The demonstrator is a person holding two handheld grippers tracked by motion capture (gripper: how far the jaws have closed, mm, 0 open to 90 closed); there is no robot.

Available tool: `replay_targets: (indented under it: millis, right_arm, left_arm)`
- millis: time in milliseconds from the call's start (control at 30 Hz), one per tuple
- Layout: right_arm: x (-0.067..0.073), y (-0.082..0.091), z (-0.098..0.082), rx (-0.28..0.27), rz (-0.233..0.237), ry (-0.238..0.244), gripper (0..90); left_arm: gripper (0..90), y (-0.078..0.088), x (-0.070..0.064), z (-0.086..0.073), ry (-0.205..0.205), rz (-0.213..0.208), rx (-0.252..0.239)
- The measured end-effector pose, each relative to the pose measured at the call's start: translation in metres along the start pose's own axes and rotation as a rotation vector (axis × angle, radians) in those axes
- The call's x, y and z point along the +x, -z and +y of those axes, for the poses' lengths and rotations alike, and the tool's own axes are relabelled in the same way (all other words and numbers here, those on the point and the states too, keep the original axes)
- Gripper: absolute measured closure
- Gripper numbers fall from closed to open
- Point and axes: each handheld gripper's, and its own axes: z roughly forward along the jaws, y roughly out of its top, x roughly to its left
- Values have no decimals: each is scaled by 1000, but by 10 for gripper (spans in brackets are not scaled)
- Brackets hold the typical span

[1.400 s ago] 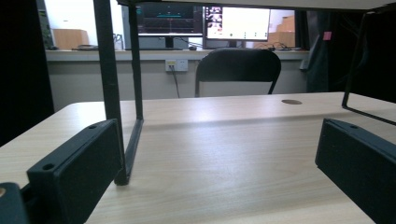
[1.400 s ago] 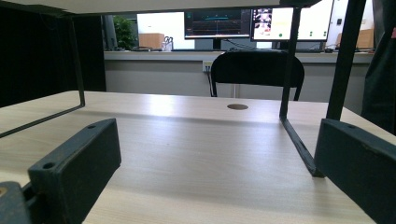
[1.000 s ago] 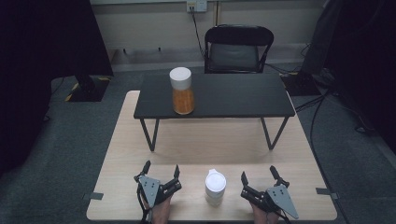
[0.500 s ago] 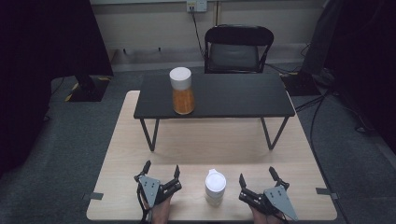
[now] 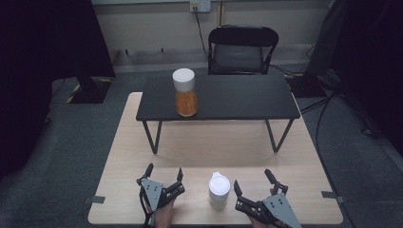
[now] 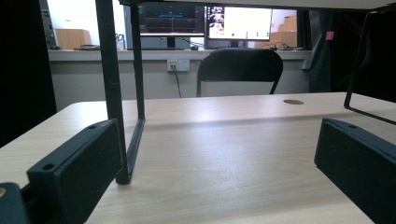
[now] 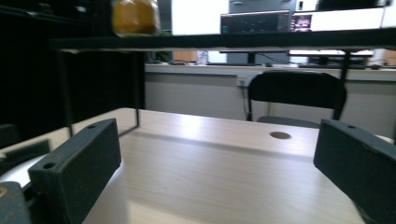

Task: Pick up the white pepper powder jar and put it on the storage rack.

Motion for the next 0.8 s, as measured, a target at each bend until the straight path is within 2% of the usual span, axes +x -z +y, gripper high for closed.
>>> replay_targets:
  millis: [167, 400, 633, 800]
  right_arm:
    - [0, -2, 5, -7, 72, -31, 0]
    - [12, -7, 3, -15, 137, -6, 0]
    - [26, -10, -5, -12, 156, 9, 0]
    - [28, -12, -9, 1, 164, 2, 22]
  left_arm:
    - [3, 0, 0, 0, 0, 0, 0]
    - [3, 0, 0, 0, 0, 0, 0]
    - [1, 0, 0, 0, 0, 1, -1]
    - [0, 0, 0, 0, 0, 1, 0]
